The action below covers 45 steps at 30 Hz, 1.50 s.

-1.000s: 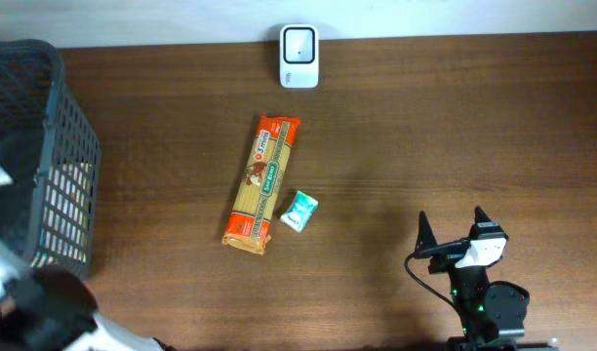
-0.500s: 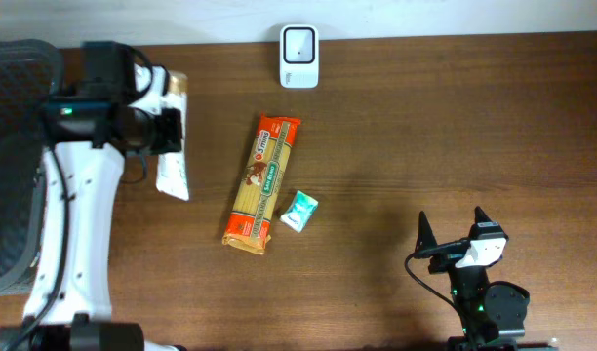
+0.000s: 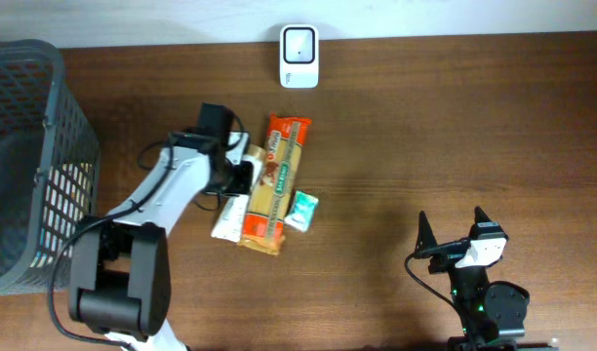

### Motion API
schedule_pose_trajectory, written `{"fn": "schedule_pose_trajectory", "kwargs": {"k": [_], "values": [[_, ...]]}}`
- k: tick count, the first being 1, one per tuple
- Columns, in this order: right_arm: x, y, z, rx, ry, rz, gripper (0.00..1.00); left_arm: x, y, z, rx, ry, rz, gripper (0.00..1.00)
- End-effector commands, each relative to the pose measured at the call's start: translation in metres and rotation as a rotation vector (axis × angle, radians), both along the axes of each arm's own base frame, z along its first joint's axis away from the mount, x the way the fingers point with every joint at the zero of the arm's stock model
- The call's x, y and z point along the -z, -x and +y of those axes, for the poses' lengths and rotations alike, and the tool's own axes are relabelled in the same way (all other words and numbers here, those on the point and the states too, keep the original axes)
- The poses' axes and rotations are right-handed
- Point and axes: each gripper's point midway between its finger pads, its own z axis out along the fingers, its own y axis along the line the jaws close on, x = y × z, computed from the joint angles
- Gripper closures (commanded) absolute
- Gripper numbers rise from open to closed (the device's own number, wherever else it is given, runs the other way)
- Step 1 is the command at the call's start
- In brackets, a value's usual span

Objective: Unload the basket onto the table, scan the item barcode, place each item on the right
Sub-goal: 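Place the white carton next to the spaghetti and release, then grasp the white snack bag in the basket with the left gripper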

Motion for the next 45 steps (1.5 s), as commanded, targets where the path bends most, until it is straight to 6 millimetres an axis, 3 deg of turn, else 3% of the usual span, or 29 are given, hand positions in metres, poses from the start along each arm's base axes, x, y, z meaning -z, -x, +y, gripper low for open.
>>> {"fn": "schedule_pose_trajectory", "kwargs": {"k": [1, 5, 6, 7, 8, 10, 12, 13, 14, 15, 16, 17, 19, 21, 22, 26, 30, 33, 38, 41, 43, 45], "values": [[0.003, 0.0, -0.003, 0.015, 0.008, 0.001, 0.01, 0.013, 0.03, -0.064, 0.047, 0.121, 0.108, 1.0], [0.003, 0.0, -0.003, 0.015, 0.008, 0.001, 0.01, 0.011, 0.04, -0.096, 0.117, 0.129, 0.091, 1.0], [0.003, 0.0, -0.003, 0.015, 0.008, 0.0, 0.01, 0.011, 0.04, -0.097, 0.117, 0.132, 0.088, 0.92], [0.003, 0.0, -0.003, 0.015, 0.008, 0.0, 0.01, 0.011, 0.039, -0.097, 0.117, 0.132, 0.086, 0.59], [0.003, 0.0, -0.003, 0.015, 0.008, 0.001, 0.01, 0.01, 0.039, -0.097, 0.117, 0.132, 0.084, 0.34], [0.003, 0.0, -0.003, 0.015, 0.008, 0.0, 0.01, 0.005, 0.034, -0.093, 0.108, 0.111, 0.077, 0.23], [0.003, 0.0, -0.003, 0.015, 0.008, 0.001, 0.01, -0.015, 0.021, -0.078, 0.078, 0.03, 0.049, 0.08], [0.003, 0.0, -0.003, 0.015, 0.008, 0.0, 0.01, -0.039, 0.009, -0.064, 0.05, -0.028, 0.006, 0.01], [0.003, 0.0, -0.003, 0.015, 0.008, 0.001, 0.01, -0.066, -0.003, -0.053, 0.022, -0.054, -0.046, 0.01], [0.003, 0.0, -0.003, 0.015, 0.008, 0.0, 0.01, -0.105, -0.018, -0.04, -0.016, -0.069, -0.126, 0.01], [0.003, 0.0, -0.003, 0.015, 0.008, 0.0, 0.01, -0.156, -0.035, -0.018, -0.049, -0.088, -0.241, 0.01], [0.003, 0.0, -0.003, 0.015, 0.008, 0.001, 0.01, -0.184, -0.043, -0.003, -0.075, -0.1, -0.306, 0.01], [0.003, 0.0, -0.003, 0.015, 0.008, 0.0, 0.02, -0.28, -0.057, 0.067, -0.264, -0.141, -0.541, 0.01], [0.003, 0.0, -0.003, 0.015, 0.008, 0.001, 0.01, -0.333, -0.052, 0.136, -0.445, -0.193, -0.679, 0.01], [0.003, 0.0, -0.003, 0.015, 0.008, 0.0, 0.01, -0.351, -0.045, 0.175, -0.531, -0.223, -0.727, 0.01], [0.003, 0.0, -0.003, 0.015, 0.008, 0.0, 0.01, -0.359, -0.015, 0.274, -0.714, -0.449, -0.714, 0.01], [0.003, 0.0, -0.003, 0.015, 0.008, 0.001, 0.01, -0.36, 0.003, 0.317, -0.848, -0.474, -0.71, 0.01], [0.003, 0.0, -0.003, 0.015, 0.008, 0.001, 0.01, -0.337, 0.015, 0.339, -0.909, -0.472, -0.631, 0.01], [0.003, 0.0, -0.003, 0.015, 0.008, 0.001, 0.01, -0.283, 0.016, 0.351, -0.886, -0.487, -0.48, 0.01], [0.003, 0.0, -0.003, 0.015, 0.008, 0.0, 0.01, -0.26, 0.022, 0.367, -0.914, -0.491, -0.401, 0.01], [0.003, 0.0, -0.003, 0.015, 0.008, 0.001, 0.01, -0.245, 0.017, 0.368, -0.876, -0.436, -0.368, 0.01], [0.003, 0.0, -0.003, 0.015, 0.008, 0.001, 0.01, -0.211, 0.01, 0.365, -0.786, -0.336, -0.287, 0.01]]}}
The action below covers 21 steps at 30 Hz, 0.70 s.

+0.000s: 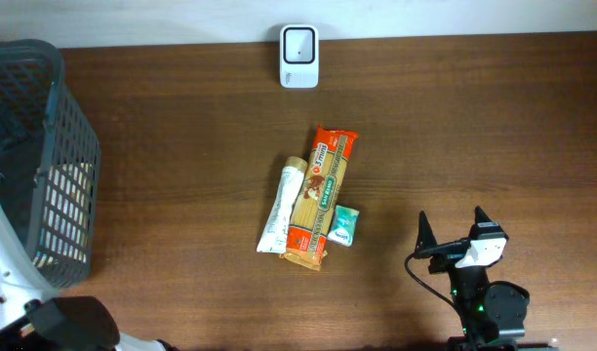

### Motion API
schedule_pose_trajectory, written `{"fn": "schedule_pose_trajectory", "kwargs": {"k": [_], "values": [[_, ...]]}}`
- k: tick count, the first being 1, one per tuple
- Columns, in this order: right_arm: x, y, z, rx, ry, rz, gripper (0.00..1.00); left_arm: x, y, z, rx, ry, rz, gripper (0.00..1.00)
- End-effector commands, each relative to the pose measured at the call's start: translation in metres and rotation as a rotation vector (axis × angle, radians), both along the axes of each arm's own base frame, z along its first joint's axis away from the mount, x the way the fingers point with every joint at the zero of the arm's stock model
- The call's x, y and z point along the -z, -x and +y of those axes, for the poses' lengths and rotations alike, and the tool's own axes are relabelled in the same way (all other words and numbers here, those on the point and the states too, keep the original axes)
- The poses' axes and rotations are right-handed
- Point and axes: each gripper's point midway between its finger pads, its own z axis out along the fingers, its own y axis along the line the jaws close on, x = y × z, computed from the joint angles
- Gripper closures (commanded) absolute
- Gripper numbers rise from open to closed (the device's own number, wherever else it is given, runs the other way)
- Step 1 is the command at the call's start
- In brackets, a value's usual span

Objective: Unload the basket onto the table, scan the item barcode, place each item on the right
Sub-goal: 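Grasp the white snack bag in the basket with the left gripper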

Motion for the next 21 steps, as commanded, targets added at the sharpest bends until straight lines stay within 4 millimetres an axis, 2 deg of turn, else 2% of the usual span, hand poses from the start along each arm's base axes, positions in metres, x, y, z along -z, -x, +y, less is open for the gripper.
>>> {"fn": "schedule_pose_trajectory", "kwargs": {"k": [1, 2, 4, 6, 8, 10, 13, 16, 17, 18, 19, 20, 21], "values": [[0.003, 0.0, -0.003, 0.016, 0.008, 0.001, 0.01, 0.061, -0.018, -0.014, 0.211, 0.215, 0.06, 0.01], [0.003, 0.0, -0.003, 0.016, 0.008, 0.0, 0.01, 0.08, -0.027, -0.034, 0.401, 0.311, 0.048, 0.01], [0.003, 0.0, -0.003, 0.016, 0.008, 0.0, 0.01, 0.111, -0.022, -0.05, 0.559, 0.397, 0.075, 0.01], [0.003, 0.0, -0.003, 0.016, 0.008, 0.001, 0.01, 0.154, -0.003, -0.045, 0.534, 0.466, 0.135, 0.01], [0.003, 0.0, -0.003, 0.016, 0.008, 0.001, 0.01, 0.181, 0.012, -0.034, 0.485, 0.493, 0.14, 0.01], [0.003, 0.0, -0.003, 0.016, 0.008, 0.001, 0.01, 0.193, 0.016, -0.028, 0.49, 0.481, 0.138, 0.0], [0.003, 0.0, -0.003, 0.016, 0.008, 0.001, 0.01, 0.226, 0.02, -0.031, 0.508, 0.507, 0.165, 0.0], [0.003, 0.0, -0.003, 0.016, 0.008, 0.0, 0.01, 0.271, 0.023, -0.035, 0.503, 0.59, 0.219, 0.01], [0.003, 0.0, -0.003, 0.016, 0.008, 0.001, 0.01, 0.28, 0.024, -0.035, 0.5, 0.604, 0.229, 0.05], [0.003, 0.0, -0.003, 0.016, 0.008, 0.001, 0.01, 0.283, 0.024, -0.033, 0.497, 0.6, 0.239, 0.16], [0.003, 0.0, -0.003, 0.016, 0.008, 0.001, 0.01, 0.285, 0.028, -0.026, 0.483, 0.569, 0.267, 0.34], [0.003, 0.0, -0.003, 0.016, 0.008, 0.0, 0.01, 0.287, 0.032, -0.018, 0.465, 0.532, 0.306, 0.63], [0.003, 0.0, -0.003, 0.016, 0.008, 0.001, 0.01, 0.288, 0.032, -0.016, 0.462, 0.524, 0.311, 0.8]]}}
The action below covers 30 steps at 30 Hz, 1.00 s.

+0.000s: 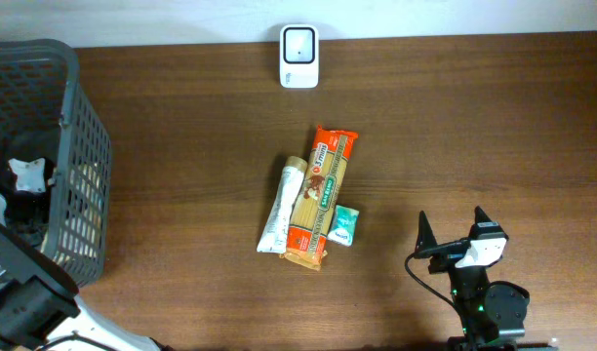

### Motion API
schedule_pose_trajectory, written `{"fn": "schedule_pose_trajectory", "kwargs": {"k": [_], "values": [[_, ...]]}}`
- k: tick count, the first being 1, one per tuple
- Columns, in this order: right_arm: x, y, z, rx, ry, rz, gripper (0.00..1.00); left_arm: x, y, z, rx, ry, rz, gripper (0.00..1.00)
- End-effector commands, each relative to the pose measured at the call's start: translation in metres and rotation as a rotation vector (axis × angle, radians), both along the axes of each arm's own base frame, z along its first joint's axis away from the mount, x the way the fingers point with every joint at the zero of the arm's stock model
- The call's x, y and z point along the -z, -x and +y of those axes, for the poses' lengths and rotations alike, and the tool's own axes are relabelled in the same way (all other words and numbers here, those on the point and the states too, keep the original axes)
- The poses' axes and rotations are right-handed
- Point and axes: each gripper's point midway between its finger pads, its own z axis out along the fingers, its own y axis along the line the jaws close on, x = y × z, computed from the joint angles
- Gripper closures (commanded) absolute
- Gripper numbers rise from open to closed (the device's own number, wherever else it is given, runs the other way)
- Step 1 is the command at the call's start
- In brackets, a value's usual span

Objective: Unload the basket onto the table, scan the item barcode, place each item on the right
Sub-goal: 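Grasp the white snack bag in the basket with the left gripper, then place the white snack bag left of the carton and release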

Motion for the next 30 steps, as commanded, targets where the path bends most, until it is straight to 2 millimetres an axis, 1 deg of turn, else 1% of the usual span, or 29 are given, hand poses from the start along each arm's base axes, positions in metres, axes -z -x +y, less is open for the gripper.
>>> {"fn": "schedule_pose_trajectory", "kwargs": {"k": [1, 2, 3, 4, 5, 6, 7, 8, 9, 10, 11, 12, 13, 14, 15, 16, 17, 19, 20, 21, 23, 24, 25, 27, 28, 29, 30], "values": [[0.003, 0.0, -0.003, 0.015, 0.008, 0.001, 0.01, 0.035, 0.017, 0.004, 0.002, -0.019, 0.114, 0.91], [0.003, 0.0, -0.003, 0.015, 0.008, 0.001, 0.01, 0.033, 0.015, 0.007, 0.002, -0.025, 0.107, 0.96], [0.003, 0.0, -0.003, 0.015, 0.008, 0.001, 0.01, 0.02, 0.005, 0.015, -0.017, -0.039, 0.081, 0.96], [0.003, 0.0, -0.003, 0.015, 0.008, 0.001, 0.01, -0.001, -0.006, 0.021, -0.017, -0.044, 0.055, 1.0], [0.003, 0.0, -0.003, 0.015, 0.008, 0.001, 0.01, -0.017, -0.014, 0.024, -0.015, -0.043, 0.028, 1.0], [0.003, 0.0, -0.003, 0.015, 0.008, 0.0, 0.01, -0.046, -0.029, 0.024, -0.017, -0.016, -0.038, 1.0], [0.003, 0.0, -0.003, 0.015, 0.008, 0.001, 0.01, -0.08, -0.046, 0.026, -0.062, 0.009, -0.109, 1.0], [0.003, 0.0, -0.003, 0.015, 0.008, 0.001, 0.01, -0.123, -0.059, 0.025, -0.102, 0.037, -0.181, 1.0], [0.003, 0.0, -0.003, 0.015, 0.008, 0.0, 0.01, -0.16, -0.068, 0.021, -0.11, 0.06, -0.248, 1.0], [0.003, 0.0, -0.003, 0.015, 0.008, 0.001, 0.01, -0.195, -0.073, 0.014, -0.103, 0.084, -0.318, 1.0], [0.003, 0.0, -0.003, 0.015, 0.008, 0.001, 0.01, -0.238, -0.078, 0.002, -0.072, 0.098, -0.404, 1.0], [0.003, 0.0, -0.003, 0.015, 0.008, 0.0, 0.01, -0.282, -0.079, -0.018, -0.024, 0.107, -0.496, 1.0], [0.003, 0.0, -0.003, 0.015, 0.008, 0.001, 0.01, -0.306, -0.079, -0.032, 0.011, 0.093, -0.544, 1.0], [0.003, 0.0, -0.003, 0.015, 0.008, 0.001, 0.02, -0.327, -0.079, -0.045, 0.044, 0.068, -0.583, 1.0], [0.003, 0.0, -0.003, 0.015, 0.008, 0.001, 0.01, -0.349, -0.077, -0.064, 0.086, 0.039, -0.629, 1.0], [0.003, 0.0, -0.003, 0.015, 0.008, 0.001, 0.01, -0.362, -0.075, -0.077, 0.112, 0.024, -0.655, 1.0], [0.003, 0.0, -0.003, 0.015, 0.008, 0.001, 0.01, -0.379, -0.069, -0.096, 0.112, 0.001, -0.67, 1.0], [0.003, 0.0, -0.003, 0.015, 0.008, 0.001, 0.01, -0.4, -0.059, -0.124, 0.144, -0.059, -0.695, 1.0], [0.003, 0.0, -0.003, 0.015, 0.008, 0.001, 0.01, -0.406, -0.055, -0.13, 0.13, -0.08, -0.696, 1.0], [0.003, 0.0, -0.003, 0.015, 0.008, 0.001, 0.01, -0.415, -0.049, -0.141, 0.122, -0.121, -0.699, 1.0], [0.003, 0.0, -0.003, 0.015, 0.008, 0.001, 0.01, -0.421, -0.043, -0.165, 0.164, -0.137, -0.704, 1.0], [0.003, 0.0, -0.003, 0.015, 0.008, 0.001, 0.01, -0.415, -0.042, -0.191, 0.2, -0.141, -0.665, 1.0], [0.003, 0.0, -0.003, 0.015, 0.008, 0.0, 0.01, -0.405, -0.041, -0.207, 0.203, -0.127, -0.611, 1.0], [0.003, 0.0, -0.003, 0.015, 0.008, 0.001, 0.01, -0.377, -0.042, -0.252, 0.296, -0.1, -0.499, 1.0], [0.003, 0.0, -0.003, 0.015, 0.008, 0.001, 0.01, -0.363, -0.046, -0.271, 0.321, -0.096, -0.448, 1.0], [0.003, 0.0, -0.003, 0.015, 0.008, 0.0, 0.01, -0.345, -0.052, -0.283, 0.327, -0.116, -0.385, 1.0], [0.003, 0.0, -0.003, 0.015, 0.008, 0.001, 0.01, -0.321, -0.057, -0.29, 0.316, -0.136, -0.306, 1.0]]}}
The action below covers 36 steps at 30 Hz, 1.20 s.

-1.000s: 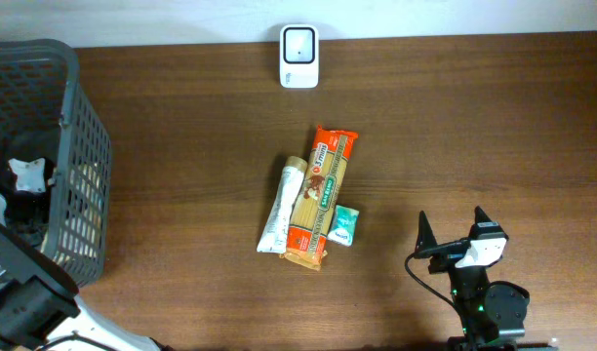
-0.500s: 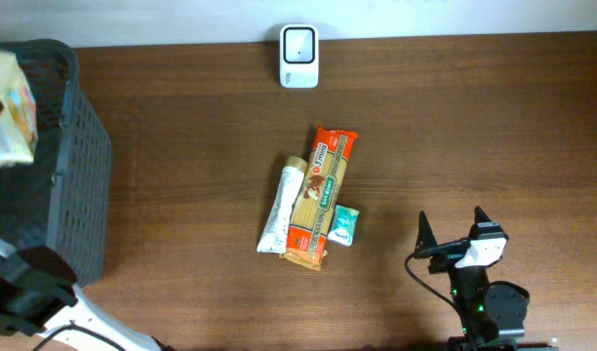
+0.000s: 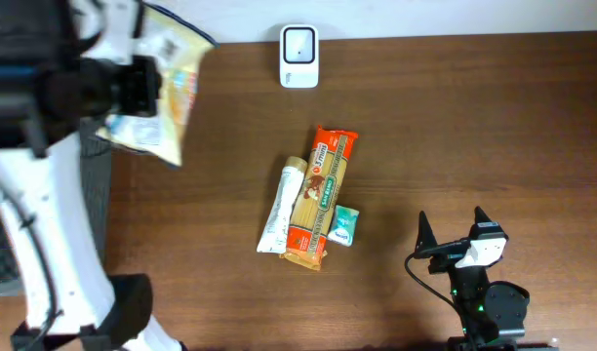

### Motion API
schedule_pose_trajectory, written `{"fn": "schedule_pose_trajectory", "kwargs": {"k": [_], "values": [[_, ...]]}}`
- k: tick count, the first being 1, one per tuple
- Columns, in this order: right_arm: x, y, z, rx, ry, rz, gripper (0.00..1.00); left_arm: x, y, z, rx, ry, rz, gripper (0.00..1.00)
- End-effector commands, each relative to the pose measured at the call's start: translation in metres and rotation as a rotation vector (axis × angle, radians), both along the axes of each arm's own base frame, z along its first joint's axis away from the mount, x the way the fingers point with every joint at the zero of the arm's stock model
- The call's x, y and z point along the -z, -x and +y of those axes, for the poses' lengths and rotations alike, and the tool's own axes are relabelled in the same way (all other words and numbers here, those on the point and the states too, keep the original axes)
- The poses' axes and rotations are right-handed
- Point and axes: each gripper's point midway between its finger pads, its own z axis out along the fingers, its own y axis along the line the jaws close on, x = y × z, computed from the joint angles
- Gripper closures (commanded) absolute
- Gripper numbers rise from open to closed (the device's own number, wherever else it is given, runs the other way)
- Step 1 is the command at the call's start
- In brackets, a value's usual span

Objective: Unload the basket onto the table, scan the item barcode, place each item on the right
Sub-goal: 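Place the white snack bag left of the carton and release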

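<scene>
My left gripper (image 3: 140, 90) is raised high at the top left, close under the overhead camera, and is shut on a yellow and white snack bag (image 3: 167, 83). The bag hangs tilted, left of the white barcode scanner (image 3: 299, 44) at the table's far edge. No barcode can be made out on the bag. My right gripper (image 3: 453, 226) rests open at the lower right with nothing in it.
An orange pasta pack (image 3: 319, 198), a white tube (image 3: 279, 210) and a small teal packet (image 3: 345, 224) lie together mid-table. The grey basket at the left is mostly hidden behind my left arm.
My left gripper was down inside the basket. It is now raised above the table's top left corner, shut on a yellow snack bag. The right arm has not moved.
First my left gripper was at the pile of pasta, tube and teal packet. Then the pile lay further right and the arm was at the basket. Then the gripper was inside the basket. Now it holds a snack bag up, left of the scanner.
</scene>
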Motion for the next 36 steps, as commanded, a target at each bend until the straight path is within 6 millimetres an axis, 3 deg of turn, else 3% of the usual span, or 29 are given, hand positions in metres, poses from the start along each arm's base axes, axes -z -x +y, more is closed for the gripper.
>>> {"fn": "schedule_pose_trajectory", "kwargs": {"k": [1, 5, 7, 9, 11, 12, 14, 17, 23, 26, 27, 29, 31, 32, 34, 35, 36], "values": [[0.003, 0.0, -0.003, 0.016, 0.008, 0.001, 0.01, 0.082, -0.022, -0.018, -0.065, -0.091, 0.252, 1.0], [0.003, 0.0, -0.003, 0.016, 0.008, 0.001, 0.01, 0.225, -0.033, -0.044, -0.065, -0.133, 0.525, 1.0], [0.003, 0.0, -0.003, 0.015, 0.008, 0.0, 0.01, 0.304, -0.012, -0.055, -0.116, -0.131, 0.636, 1.0], [0.003, 0.0, -0.003, 0.016, 0.008, 0.001, 0.01, 0.359, 0.013, -0.068, -0.143, -0.132, 0.684, 1.0], [0.003, 0.0, -0.003, 0.016, 0.008, 0.001, 0.02, 0.392, 0.026, -0.081, -0.265, -0.059, 0.704, 1.0], [0.003, 0.0, -0.003, 0.016, 0.008, 0.001, 0.01, 0.401, 0.034, -0.098, -0.269, 0.02, 0.731, 1.0], [0.003, 0.0, -0.003, 0.016, 0.008, 0.001, 0.01, 0.402, 0.036, -0.105, -0.247, 0.043, 0.735, 1.0], [0.003, 0.0, -0.003, 0.016, 0.008, 0.001, 0.01, 0.395, 0.04, -0.133, -0.175, 0.177, 0.778, 1.0], [0.003, 0.0, -0.003, 0.016, 0.008, 0.001, 0.01, 0.391, 0.041, -0.173, -0.064, 0.188, 0.72, 0.99], [0.003, 0.0, -0.003, 0.016, 0.008, 0.0, 0.01, 0.39, 0.041, -0.172, -0.064, 0.186, 0.719, 0.38], [0.003, 0.0, -0.003, 0.016, 0.008, 0.001, 0.01, 0.386, 0.038, -0.171, -0.068, 0.185, 0.712, 0.28], [0.003, 0.0, -0.003, 0.016, 0.008, 0.001, 0.01, 0.37, 0.027, -0.166, -0.065, 0.147, 0.663, 0.23], [0.003, 0.0, -0.003, 0.016, 0.008, 0.001, 0.01, 0.32, 0.004, -0.149, -0.052, 0.032, 0.508, 0.14], [0.003, 0.0, -0.003, 0.016, 0.008, 0.001, 0.01, 0.29, -0.008, -0.145, -0.019, 0.007, 0.409, 0.02], [0.003, 0.0, -0.003, 0.016, 0.008, 0.001, 0.01, 0.244, -0.02, -0.136, 0.002, 0.01, 0.278, 0.01], [0.003, 0.0, -0.003, 0.016, 0.008, 0.0, 0.01, 0.192, -0.031, -0.117, 0.006, 0.029, 0.141, 0.01], [0.003, 0.0, -0.003, 0.016, 0.008, 0.001, 0.01, 0.158, -0.035, -0.097, -0.009, 0.036, 0.051, 0.01]]}}
